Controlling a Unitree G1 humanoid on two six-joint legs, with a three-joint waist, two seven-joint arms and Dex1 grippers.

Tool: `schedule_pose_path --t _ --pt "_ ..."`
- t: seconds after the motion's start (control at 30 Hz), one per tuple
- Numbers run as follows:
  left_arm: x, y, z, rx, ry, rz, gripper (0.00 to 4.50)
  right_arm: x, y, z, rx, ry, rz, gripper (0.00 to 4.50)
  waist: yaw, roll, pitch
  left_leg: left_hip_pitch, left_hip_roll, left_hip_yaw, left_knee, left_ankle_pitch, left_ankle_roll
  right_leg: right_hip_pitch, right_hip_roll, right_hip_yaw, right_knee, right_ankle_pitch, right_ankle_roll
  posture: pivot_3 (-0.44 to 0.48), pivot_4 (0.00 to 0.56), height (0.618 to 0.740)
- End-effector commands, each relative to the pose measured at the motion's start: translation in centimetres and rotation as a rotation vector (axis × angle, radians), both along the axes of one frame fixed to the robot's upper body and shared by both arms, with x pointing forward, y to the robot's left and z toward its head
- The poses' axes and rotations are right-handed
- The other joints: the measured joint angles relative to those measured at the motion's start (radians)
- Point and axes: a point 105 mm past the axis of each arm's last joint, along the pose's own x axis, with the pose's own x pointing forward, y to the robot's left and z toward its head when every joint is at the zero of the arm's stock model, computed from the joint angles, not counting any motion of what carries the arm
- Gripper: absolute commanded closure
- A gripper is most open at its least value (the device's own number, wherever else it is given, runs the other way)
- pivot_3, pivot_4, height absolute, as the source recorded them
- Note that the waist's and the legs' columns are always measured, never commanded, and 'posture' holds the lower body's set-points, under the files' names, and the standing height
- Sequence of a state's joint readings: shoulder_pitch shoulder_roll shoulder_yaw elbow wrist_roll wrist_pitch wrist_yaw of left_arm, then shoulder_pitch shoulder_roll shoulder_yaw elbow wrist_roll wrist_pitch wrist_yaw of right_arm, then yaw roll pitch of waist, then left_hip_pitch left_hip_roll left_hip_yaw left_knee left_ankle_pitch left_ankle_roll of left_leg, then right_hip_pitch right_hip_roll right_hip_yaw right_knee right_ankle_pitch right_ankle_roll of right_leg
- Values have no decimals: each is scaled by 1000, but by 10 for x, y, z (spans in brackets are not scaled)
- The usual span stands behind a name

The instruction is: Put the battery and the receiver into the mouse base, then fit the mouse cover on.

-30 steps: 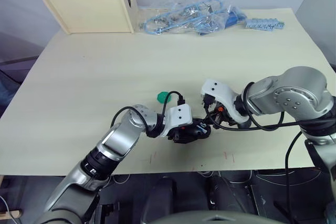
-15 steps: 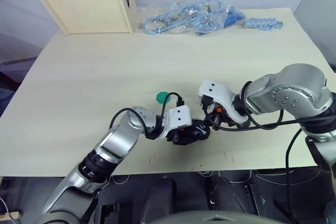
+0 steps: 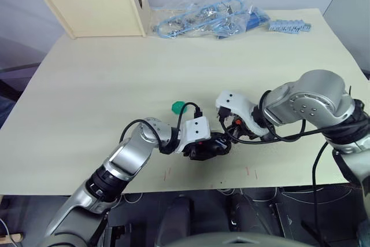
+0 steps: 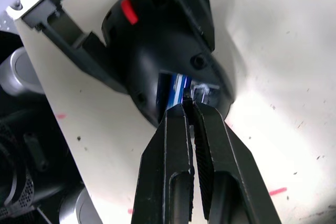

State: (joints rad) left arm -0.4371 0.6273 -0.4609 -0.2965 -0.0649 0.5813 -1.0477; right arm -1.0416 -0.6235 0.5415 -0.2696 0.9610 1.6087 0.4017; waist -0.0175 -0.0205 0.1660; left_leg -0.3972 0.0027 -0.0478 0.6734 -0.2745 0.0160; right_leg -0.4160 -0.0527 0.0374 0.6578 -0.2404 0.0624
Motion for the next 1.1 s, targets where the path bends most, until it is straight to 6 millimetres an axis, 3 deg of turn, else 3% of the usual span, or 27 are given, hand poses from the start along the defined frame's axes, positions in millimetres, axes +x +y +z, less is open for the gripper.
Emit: schedule_pose_path --t 0.03,1.1 --pt "-9 1 -11 29 46 -26 1544 4 2 5 -4 -26 -1 4500 0 0 0 0 0 0 0 0 0 0 0 0 0 0 0 0 150 740" --pt "-6 -1 -10 23 41 -15 1544 0 -1 -13 -62 -1 9 4500 0 0 0 0 0 0 0 0 0 0 0 0 0 0 0 0 150 740"
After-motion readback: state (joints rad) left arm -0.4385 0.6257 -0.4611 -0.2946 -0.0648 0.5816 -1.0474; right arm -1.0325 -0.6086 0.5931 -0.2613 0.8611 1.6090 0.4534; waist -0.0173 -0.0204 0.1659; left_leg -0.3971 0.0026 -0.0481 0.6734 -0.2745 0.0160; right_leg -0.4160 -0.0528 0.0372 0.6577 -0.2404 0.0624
